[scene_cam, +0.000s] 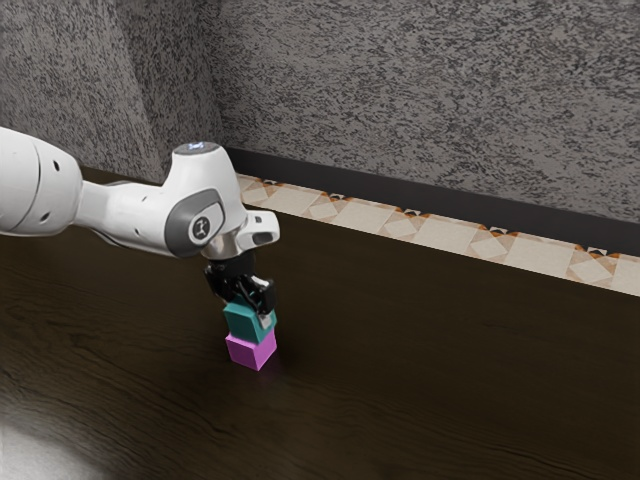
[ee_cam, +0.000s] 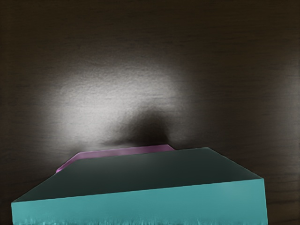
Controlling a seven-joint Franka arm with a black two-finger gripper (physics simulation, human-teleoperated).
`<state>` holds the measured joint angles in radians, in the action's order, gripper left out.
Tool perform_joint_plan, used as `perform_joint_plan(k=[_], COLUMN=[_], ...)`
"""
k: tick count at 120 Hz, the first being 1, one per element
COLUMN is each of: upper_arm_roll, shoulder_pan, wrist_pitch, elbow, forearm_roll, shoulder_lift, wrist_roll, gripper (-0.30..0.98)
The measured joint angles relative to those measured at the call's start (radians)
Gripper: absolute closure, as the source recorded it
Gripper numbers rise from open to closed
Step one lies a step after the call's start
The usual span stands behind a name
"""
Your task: Pick up the blue block with one arm, and put the blue block on the table with one arm
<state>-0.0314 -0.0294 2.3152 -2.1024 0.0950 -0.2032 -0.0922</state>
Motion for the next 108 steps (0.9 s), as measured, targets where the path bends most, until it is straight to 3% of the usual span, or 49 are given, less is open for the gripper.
perform_joint_plan(k=[22, 46, 67, 108], upper_arm_roll=[0.023, 0.146, 0.227, 0.236], shoulder_pan=[-0.003, -0.016, 0.018, 0.003], wrist_pitch=[-0.012, -0.019, 0.011, 0.068], elbow=[-0.056, -0.142, -0.165, -0.167], forearm_roll=[-0.003, -0.025, -0.052, -0.056], shoulder_lift=[0.1, 0.181, 0.118, 0.055], wrist_roll=[0.009, 0.016, 0.02, 0.027], gripper=[0.3, 0.31, 0.31, 0.29])
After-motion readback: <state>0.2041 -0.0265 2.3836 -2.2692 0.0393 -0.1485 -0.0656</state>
